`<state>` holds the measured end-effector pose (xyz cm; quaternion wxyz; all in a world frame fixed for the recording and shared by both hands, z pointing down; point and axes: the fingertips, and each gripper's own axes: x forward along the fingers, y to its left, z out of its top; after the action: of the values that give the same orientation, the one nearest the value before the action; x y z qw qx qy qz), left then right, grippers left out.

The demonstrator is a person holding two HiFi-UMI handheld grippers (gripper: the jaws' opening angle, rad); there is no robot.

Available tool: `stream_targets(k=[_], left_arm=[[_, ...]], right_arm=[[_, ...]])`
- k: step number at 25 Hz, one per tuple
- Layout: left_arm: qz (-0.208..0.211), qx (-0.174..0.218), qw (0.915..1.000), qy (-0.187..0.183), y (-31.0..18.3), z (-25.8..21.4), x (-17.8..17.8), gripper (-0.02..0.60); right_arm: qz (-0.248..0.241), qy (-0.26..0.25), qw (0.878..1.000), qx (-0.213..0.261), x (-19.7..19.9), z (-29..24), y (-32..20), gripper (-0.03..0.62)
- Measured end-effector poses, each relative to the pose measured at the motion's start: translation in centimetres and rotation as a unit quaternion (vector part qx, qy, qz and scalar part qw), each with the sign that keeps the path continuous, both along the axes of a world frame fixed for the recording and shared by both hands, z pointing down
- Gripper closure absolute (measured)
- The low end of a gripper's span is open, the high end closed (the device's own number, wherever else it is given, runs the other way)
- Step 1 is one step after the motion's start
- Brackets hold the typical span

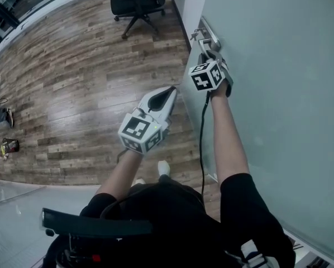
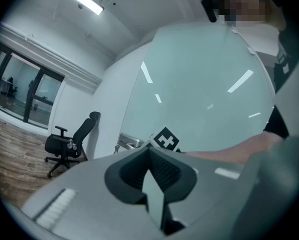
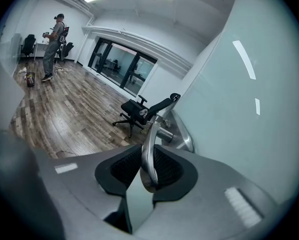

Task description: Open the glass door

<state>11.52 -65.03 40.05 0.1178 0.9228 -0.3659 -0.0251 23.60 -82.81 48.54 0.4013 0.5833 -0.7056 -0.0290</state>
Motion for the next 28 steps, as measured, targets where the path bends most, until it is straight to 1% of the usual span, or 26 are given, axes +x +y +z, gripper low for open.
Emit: stream_targets(k=[6,12,19,25,28], left_arm=[[-0.006,0.001,1.0,-0.006,0.3,0.2,-0.7,0.582],[-0.019,0.0,0.9997,-0.013,0.3,0.4,-1.9,0.583],[-0.027,0.001,0.9995,-0.016,-0.1,0.2,-2.3,0.581],[-0.028,0.009,0.9993,-0.021,-0.3,0.2,-2.7,0.581],[-0.032,0.017,0.9992,-0.02,0.9,-0.4,-3.4,0.581]], right_arm=[[0.002,0.003,1.0,0.004,0.2,0.1,-0.4,0.516],[0.009,0.033,0.999,0.015,0.6,0.5,-1.1,0.508],[0.007,0.046,0.999,0.016,1.4,0.6,-1.7,0.502],[0.0,0.046,0.998,0.039,0.5,-0.8,-2.1,0.508],[-0.002,0.04,0.998,0.05,-0.2,-1.7,-0.7,0.519]])
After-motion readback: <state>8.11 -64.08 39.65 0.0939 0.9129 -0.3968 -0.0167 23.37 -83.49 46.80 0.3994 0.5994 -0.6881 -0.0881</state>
